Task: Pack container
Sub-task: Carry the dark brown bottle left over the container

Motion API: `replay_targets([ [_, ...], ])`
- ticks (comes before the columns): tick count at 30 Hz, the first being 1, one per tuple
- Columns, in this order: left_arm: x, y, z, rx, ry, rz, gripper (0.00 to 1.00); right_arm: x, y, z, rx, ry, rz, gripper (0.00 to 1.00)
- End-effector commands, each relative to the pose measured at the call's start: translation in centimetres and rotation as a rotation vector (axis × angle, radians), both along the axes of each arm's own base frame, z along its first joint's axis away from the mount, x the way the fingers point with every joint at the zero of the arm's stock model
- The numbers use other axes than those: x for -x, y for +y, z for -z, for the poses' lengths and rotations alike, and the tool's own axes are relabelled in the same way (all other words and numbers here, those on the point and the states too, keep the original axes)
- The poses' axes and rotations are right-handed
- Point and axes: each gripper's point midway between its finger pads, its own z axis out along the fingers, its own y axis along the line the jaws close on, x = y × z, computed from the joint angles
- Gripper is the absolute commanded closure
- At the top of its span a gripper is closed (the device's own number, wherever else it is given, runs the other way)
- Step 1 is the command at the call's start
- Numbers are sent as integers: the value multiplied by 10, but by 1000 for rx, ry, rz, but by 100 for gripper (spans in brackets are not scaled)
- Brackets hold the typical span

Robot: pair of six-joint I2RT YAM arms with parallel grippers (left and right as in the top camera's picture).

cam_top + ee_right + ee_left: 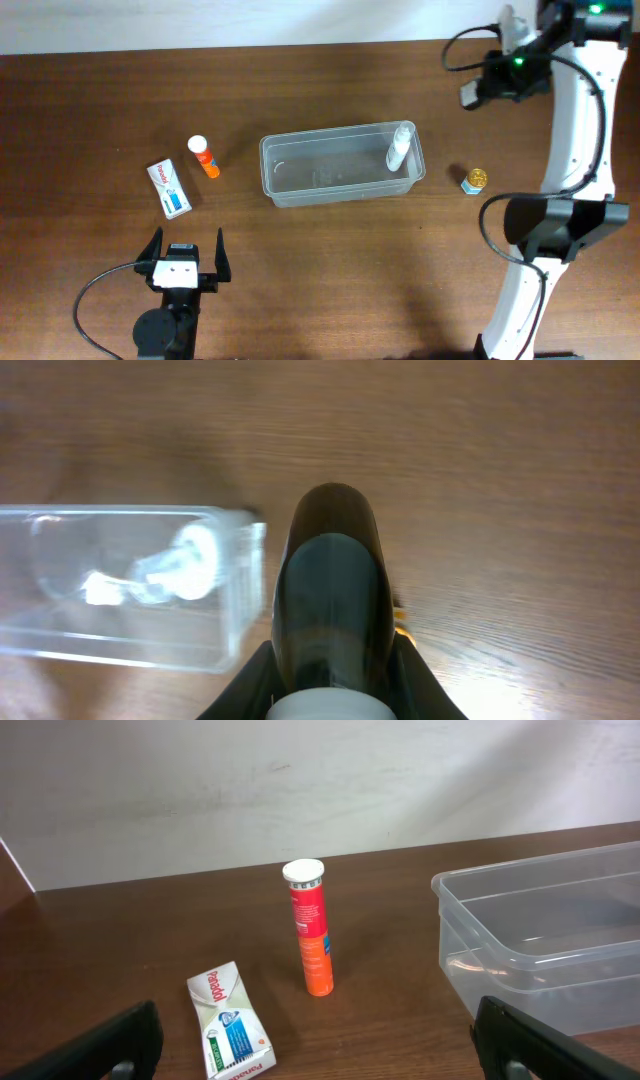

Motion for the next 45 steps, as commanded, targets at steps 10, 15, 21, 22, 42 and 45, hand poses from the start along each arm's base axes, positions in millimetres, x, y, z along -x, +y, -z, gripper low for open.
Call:
replay_targets([
  [10,0,2,0,-17,-1,-10,1,45,110,-87,57,-191,-61,77],
  [15,0,2,0,-17,-1,-10,1,59,150,-75,52,-148,-145,77],
  [21,0,2,0,-17,-1,-10,1,77,171,-32,91,1,-209,77],
  [22,0,2,1,-17,-1,-10,1,78,171,-25,99,24,-204,77],
  [42,0,2,0,-17,-1,-10,0,46,173,81,134,94,-97,76],
  [45,0,2,0,-17,-1,-10,1,40,169,88,143,84,-85,76],
])
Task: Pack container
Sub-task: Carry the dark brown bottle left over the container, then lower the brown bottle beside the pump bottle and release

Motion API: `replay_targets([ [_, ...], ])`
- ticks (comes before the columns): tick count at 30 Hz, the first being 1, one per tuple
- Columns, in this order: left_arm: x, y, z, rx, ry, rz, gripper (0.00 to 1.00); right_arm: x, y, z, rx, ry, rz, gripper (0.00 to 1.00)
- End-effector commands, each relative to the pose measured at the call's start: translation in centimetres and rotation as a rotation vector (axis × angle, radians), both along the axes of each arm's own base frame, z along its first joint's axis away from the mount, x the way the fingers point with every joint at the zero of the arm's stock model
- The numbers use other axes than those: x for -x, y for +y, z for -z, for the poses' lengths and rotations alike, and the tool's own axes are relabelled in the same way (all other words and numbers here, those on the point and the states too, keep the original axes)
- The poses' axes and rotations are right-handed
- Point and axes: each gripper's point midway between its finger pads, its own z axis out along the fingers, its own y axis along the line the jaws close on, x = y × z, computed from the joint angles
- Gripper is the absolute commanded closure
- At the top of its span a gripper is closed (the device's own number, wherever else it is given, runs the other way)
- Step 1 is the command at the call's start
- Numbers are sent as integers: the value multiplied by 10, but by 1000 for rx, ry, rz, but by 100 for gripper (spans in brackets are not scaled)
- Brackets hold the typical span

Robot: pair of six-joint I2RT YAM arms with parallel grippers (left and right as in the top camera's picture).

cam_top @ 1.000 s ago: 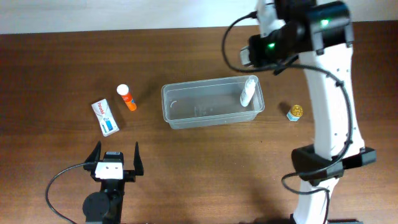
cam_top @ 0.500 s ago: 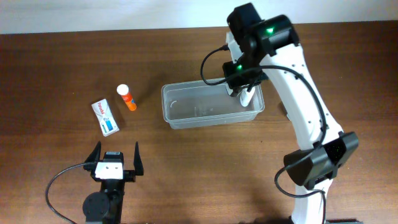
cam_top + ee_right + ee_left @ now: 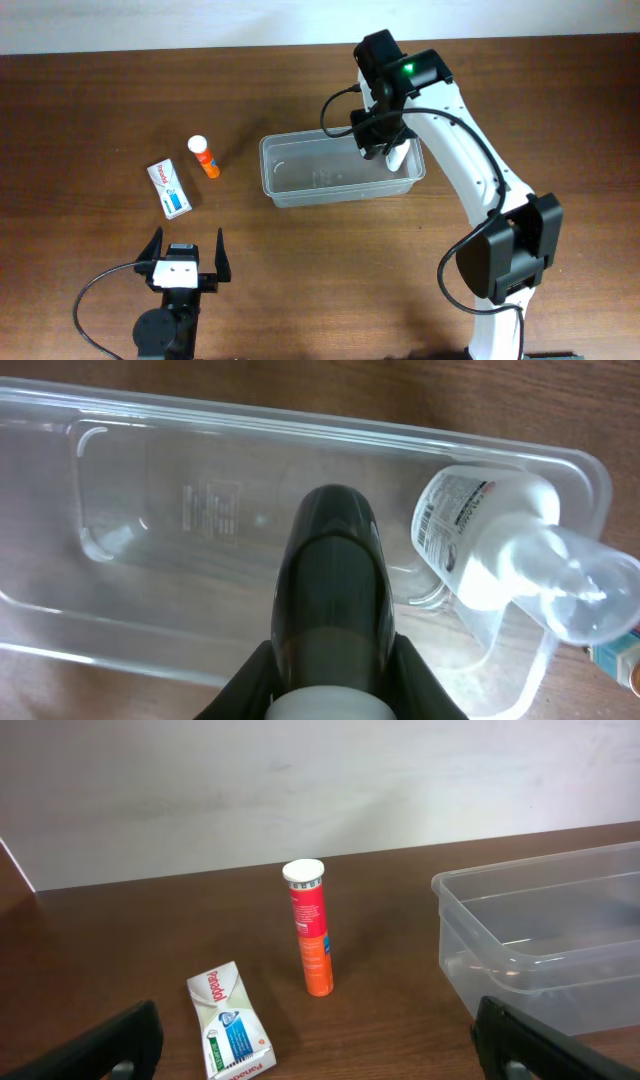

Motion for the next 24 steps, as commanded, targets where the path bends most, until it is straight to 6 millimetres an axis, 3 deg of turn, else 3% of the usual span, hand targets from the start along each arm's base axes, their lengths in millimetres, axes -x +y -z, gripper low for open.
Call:
replay_targets([
  [1,0,2,0,-17,-1,-10,1,-6,-10,4,22,-14,33,76],
  [8,0,2,0,-17,-1,-10,1,-11,-21,21,31,23,60,76],
  [24,0,2,0,-17,-1,-10,1,-14,-18,43,43,57,58,76],
])
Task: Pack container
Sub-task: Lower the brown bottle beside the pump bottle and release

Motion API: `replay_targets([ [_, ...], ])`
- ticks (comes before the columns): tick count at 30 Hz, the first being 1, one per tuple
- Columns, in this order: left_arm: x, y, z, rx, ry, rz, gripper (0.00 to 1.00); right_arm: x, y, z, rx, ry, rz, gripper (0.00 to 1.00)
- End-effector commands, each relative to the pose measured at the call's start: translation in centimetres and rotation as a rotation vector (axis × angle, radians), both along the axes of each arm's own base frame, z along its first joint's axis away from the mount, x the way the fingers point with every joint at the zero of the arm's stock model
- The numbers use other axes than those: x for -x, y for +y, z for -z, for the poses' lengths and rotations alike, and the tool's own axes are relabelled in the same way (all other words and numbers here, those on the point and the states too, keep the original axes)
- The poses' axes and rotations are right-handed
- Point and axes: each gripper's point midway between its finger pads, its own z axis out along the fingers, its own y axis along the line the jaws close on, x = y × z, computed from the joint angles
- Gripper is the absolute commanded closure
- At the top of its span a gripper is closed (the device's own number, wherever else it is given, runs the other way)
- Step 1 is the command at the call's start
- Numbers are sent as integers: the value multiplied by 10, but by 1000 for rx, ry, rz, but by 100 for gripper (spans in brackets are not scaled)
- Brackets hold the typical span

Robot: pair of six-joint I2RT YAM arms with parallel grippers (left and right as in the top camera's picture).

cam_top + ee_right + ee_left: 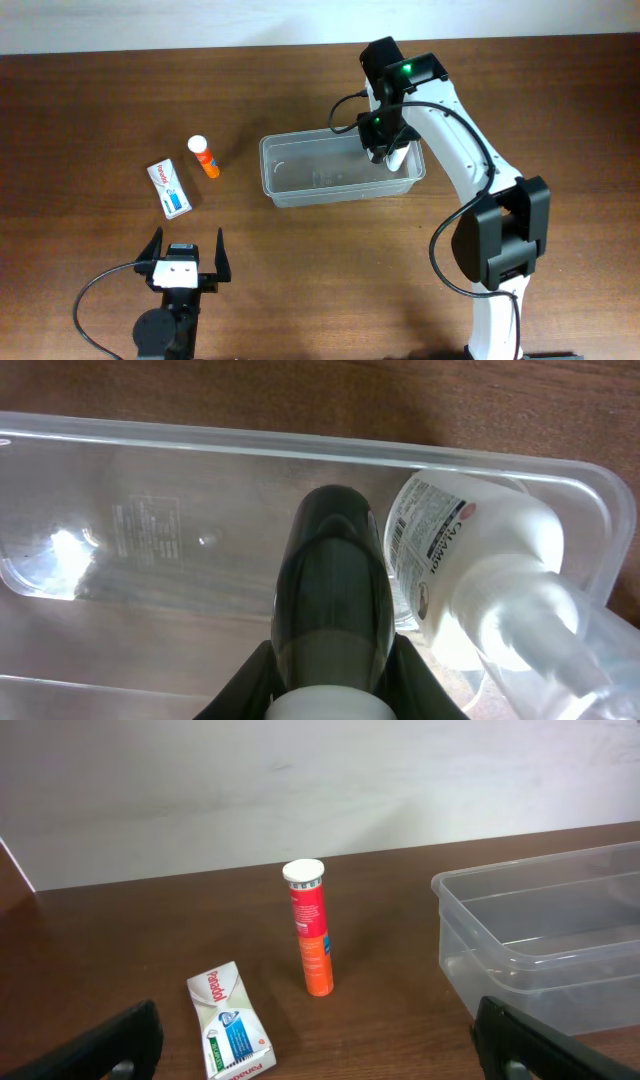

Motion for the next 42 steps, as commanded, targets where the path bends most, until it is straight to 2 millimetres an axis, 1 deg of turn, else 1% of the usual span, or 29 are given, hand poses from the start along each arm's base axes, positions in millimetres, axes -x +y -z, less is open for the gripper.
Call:
replay_targets([
  [1,0,2,1,-16,-1,-10,1,-2,-1,6,11,3,16,76],
  [6,0,2,0,-16,-1,-9,1,-2,-1,14,18,21,16,76],
  [12,0,2,1,-16,-1,-10,1,-1,-1,30,30,55,15,76],
  [14,0,2,1,-16,-1,-10,0,-1,-1,32,31,59,15,76],
  [20,0,2,0,-16,-1,-10,1,-1,-2,33,32,60,16,76],
  [21,0,2,0,-16,-1,-10,1,-1,-2,33,32,60,16,72],
  [23,0,2,0,-16,-1,-10,1,-2,-2,33,32,58,16,72],
  [37,0,2,0,-16,-1,-10,1,-8,0,32,27,33,16,71],
  [42,0,2,0,-16,-1,-10,1,-15,2,21,16,2,13,68],
])
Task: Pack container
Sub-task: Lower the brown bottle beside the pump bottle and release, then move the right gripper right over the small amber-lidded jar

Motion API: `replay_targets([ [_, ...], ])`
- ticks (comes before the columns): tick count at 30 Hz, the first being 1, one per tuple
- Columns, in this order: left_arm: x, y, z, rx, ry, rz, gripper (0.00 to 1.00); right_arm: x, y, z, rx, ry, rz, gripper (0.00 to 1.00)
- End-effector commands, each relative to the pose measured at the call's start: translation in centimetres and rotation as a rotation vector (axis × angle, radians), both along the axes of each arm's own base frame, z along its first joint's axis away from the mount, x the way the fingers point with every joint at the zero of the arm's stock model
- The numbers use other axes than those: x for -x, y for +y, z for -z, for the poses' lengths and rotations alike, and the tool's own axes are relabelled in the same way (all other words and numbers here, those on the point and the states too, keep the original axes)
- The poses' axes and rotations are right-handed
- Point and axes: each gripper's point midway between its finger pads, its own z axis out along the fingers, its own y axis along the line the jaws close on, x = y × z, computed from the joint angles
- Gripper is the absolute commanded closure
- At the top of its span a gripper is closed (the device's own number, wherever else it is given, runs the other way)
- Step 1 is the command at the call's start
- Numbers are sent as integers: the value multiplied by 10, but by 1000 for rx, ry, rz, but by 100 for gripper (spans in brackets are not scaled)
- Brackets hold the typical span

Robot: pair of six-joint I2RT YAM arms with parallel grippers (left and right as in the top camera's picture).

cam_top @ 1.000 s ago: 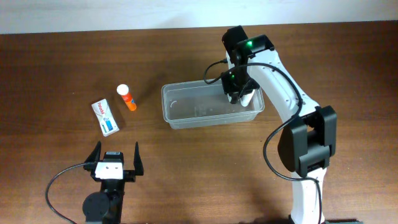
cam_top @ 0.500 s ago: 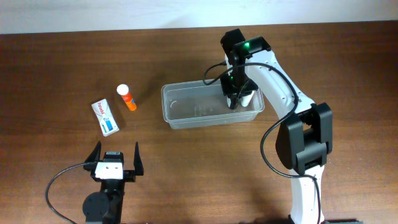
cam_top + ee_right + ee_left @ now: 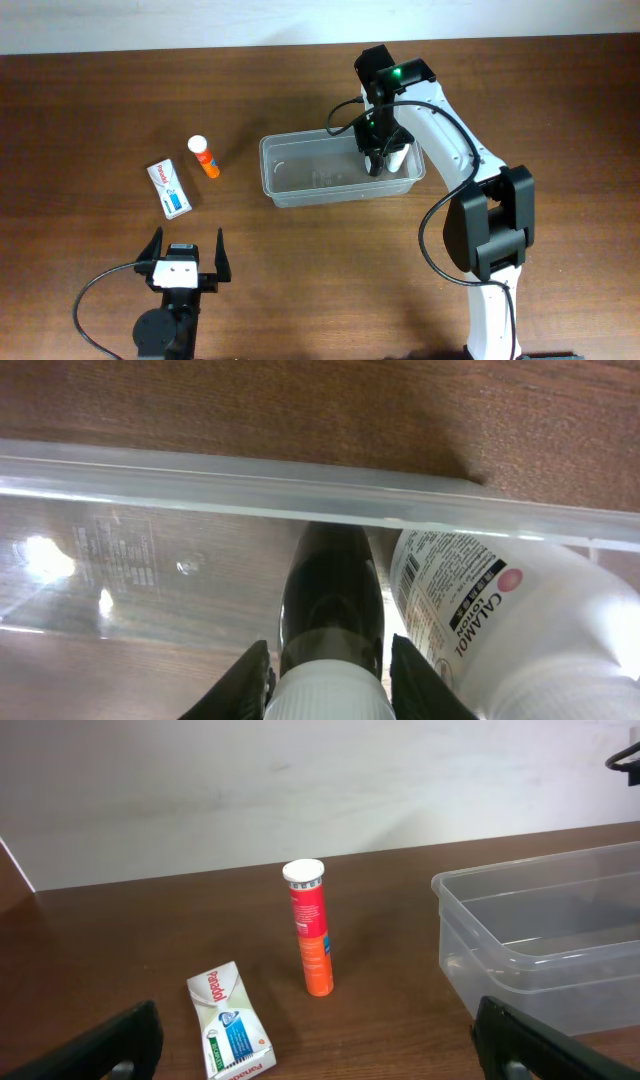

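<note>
A clear plastic container [image 3: 300, 138] stands mid-table; its far rim [image 3: 200, 490] crosses the right wrist view. A white calamine lotion bottle [image 3: 400, 155] stands upright in its right end [image 3: 490, 620]. My right gripper [image 3: 377, 150] is down inside the container, shut on a dark bottle with a white ribbed cap [image 3: 332, 590] just left of the lotion bottle. An orange tube [image 3: 205, 158] stands upright and a white-blue box [image 3: 171, 188] lies flat, both left of the container. My left gripper [image 3: 184, 262] is open near the front edge, holding nothing.
The left wrist view shows the orange tube [image 3: 312, 942], the box [image 3: 231, 1020] and the container's left end [image 3: 520, 920] ahead of the open left gripper [image 3: 318, 1040]. The right arm [image 3: 460, 130] arches over the table's right side. A pale wall runs along the back edge.
My right gripper has gone lower with the dark bottle, from above the container's rim to inside its walls, close beside the lotion bottle. The left arm has not moved.
My right gripper first held the dark bottle high at the table's back right, away from the container. Then it was over the container's right half, then lower beside the lotion bottle, and now down inside. The left gripper, tube and box stayed put.
</note>
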Motion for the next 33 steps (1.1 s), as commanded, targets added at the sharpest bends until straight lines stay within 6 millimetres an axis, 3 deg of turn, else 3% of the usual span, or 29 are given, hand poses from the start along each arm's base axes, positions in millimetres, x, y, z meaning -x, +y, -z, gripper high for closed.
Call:
replay_targets([
  [1,0,2,0,-16,-1,-10,0,-10,1,-14,-1,-42,8,68],
  [6,0,2,1,-16,-1,-10,1,-18,3,-50,-12,-96,-12,67],
  [12,0,2,0,-16,-1,-10,1,-23,-1,-124,-12,-218,-39,66],
  [18,0,2,0,-16,-1,-10,1,-10,-28,-203,59,-371,-5,59],
  [21,0,2,0,-16,-1,-10,1,-2,-30,-232,34,-445,3,53],
  [27,0,2,0,-16,-1,-10,1,15,-54,-264,20,-502,56,38],
  [33,0,2,0,-16,-1,-10,1,37,-111,-258,42,-430,263,19],
])
